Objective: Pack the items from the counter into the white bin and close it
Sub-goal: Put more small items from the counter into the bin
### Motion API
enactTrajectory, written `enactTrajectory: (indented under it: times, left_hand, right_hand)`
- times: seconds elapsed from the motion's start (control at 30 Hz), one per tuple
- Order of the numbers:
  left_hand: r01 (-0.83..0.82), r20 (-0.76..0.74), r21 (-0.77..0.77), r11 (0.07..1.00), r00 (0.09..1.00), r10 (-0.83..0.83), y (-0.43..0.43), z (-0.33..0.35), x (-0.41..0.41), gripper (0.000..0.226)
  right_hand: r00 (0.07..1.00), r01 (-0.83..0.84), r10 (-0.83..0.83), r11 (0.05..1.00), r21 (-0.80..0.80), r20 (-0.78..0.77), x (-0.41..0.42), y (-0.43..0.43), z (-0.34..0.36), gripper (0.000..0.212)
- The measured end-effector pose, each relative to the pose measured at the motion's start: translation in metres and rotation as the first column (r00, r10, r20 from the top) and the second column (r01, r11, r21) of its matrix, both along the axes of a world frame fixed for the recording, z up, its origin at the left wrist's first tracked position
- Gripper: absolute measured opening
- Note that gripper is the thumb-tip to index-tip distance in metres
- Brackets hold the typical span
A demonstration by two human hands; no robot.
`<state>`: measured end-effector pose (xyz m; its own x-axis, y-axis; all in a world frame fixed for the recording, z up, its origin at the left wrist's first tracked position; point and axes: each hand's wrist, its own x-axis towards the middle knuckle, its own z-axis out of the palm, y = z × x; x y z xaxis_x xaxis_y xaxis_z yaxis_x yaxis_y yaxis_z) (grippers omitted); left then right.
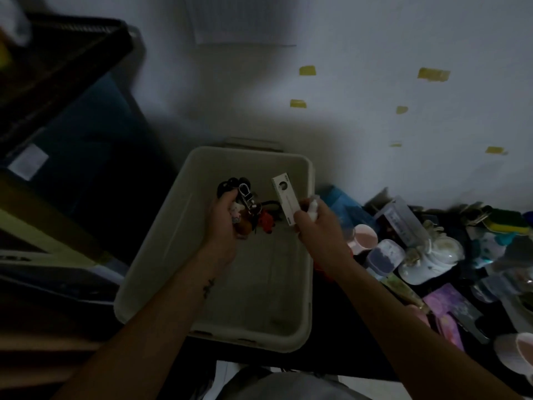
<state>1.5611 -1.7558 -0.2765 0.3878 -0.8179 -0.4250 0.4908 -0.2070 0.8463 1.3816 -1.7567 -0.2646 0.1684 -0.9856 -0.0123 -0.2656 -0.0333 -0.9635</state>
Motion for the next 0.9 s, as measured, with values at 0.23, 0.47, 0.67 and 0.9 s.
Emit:
enactTrajectory:
  times: [0.23, 0.47, 0.67, 0.9]
  left_hand:
    - [-0.104, -0.010, 0.051, 0.993, 0.995, 0.104, -0.007, -0.037, 0.047, 0.039]
    - [-0.148, 0.015, 0.159, 0.976, 0.989, 0.148, -0.030, -0.072, 0.076, 0.038]
    - [-0.152, 0.027, 0.174, 0.973, 0.988, 0.150, -0.049, -0.099, 0.089, 0.038]
    - [-0.152, 0.008, 0.214, 0.965, 0.988, 0.154, -0.069, -0.128, 0.094, 0.038]
  right_hand:
    - [0.998, 0.066, -0.068, 0.978, 0.198, 0.005, 0.050, -0.007, -0.024, 0.006]
    - [0.979, 0.189, -0.205, 0.891, 0.413, -0.006, 0.087, -0.024, -0.076, 0.012]
    - [0.968, 0.249, -0.230, 0.831, 0.497, -0.101, 0.105, -0.040, -0.119, 0.042]
    - [0.940, 0.330, -0.231, 0.798, 0.504, -0.250, 0.119, -0.059, -0.154, 0.050]
